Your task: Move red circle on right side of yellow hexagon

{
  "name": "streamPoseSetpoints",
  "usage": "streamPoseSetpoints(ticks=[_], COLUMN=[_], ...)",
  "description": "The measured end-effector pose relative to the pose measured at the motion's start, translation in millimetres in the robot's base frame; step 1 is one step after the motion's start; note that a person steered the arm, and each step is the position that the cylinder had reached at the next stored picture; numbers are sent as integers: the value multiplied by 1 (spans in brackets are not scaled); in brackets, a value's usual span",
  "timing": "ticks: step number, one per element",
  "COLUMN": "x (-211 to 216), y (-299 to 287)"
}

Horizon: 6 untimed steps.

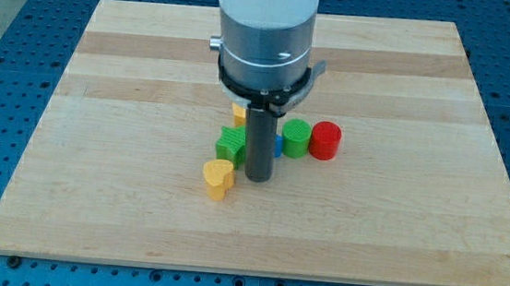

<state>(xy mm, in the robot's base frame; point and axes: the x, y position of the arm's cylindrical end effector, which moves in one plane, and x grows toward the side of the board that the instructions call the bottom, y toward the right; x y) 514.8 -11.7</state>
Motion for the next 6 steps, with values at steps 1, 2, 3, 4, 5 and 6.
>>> streamPoseSetpoints(ticks=[1, 2, 3, 4, 5, 6], x=[-31, 16, -7, -50, -67, -72], y=[-1, 36, 112, 117, 24, 51])
